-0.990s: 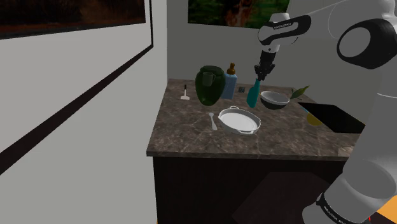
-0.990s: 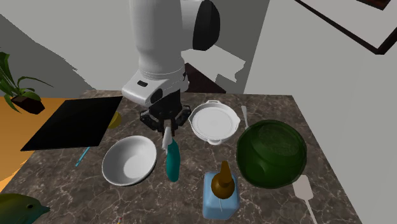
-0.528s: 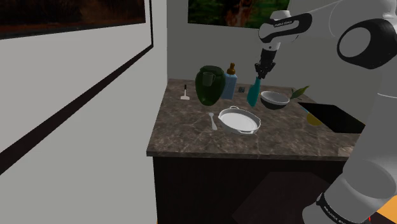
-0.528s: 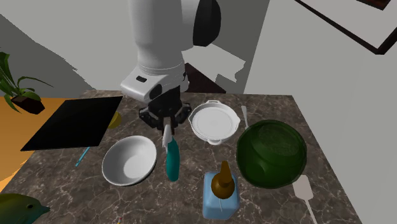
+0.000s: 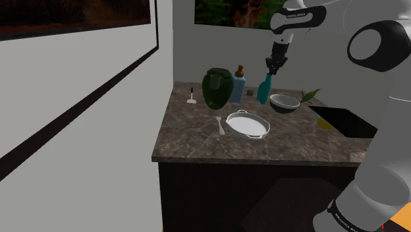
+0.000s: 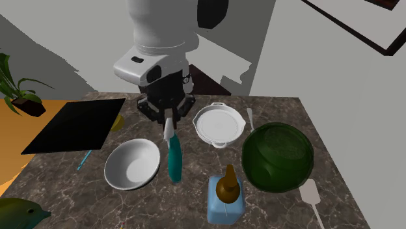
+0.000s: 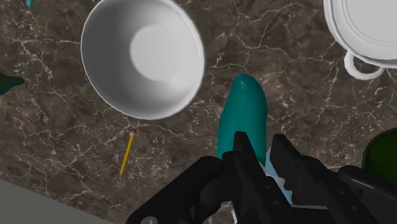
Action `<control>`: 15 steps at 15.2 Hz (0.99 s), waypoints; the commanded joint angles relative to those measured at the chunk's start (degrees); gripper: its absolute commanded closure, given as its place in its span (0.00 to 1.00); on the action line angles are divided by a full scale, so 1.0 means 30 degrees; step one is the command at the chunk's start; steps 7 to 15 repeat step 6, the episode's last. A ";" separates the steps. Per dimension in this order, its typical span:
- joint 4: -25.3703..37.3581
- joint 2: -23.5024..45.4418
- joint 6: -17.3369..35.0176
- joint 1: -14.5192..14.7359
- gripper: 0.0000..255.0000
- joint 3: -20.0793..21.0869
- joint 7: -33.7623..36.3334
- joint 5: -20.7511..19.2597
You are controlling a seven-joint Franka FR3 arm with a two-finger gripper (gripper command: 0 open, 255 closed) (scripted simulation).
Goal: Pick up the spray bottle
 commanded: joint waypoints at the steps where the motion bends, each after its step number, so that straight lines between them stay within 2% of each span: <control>1: 0.0576 0.0041 -0.0535 -0.0047 1.00 -0.0019 -0.0070 0.0025; 4: 0.1616 0.0230 -0.1389 -0.0113 1.00 -0.0033 -0.0140 0.0087; 15: 0.1669 0.0240 -0.1432 -0.0116 1.00 -0.0034 -0.0143 0.0091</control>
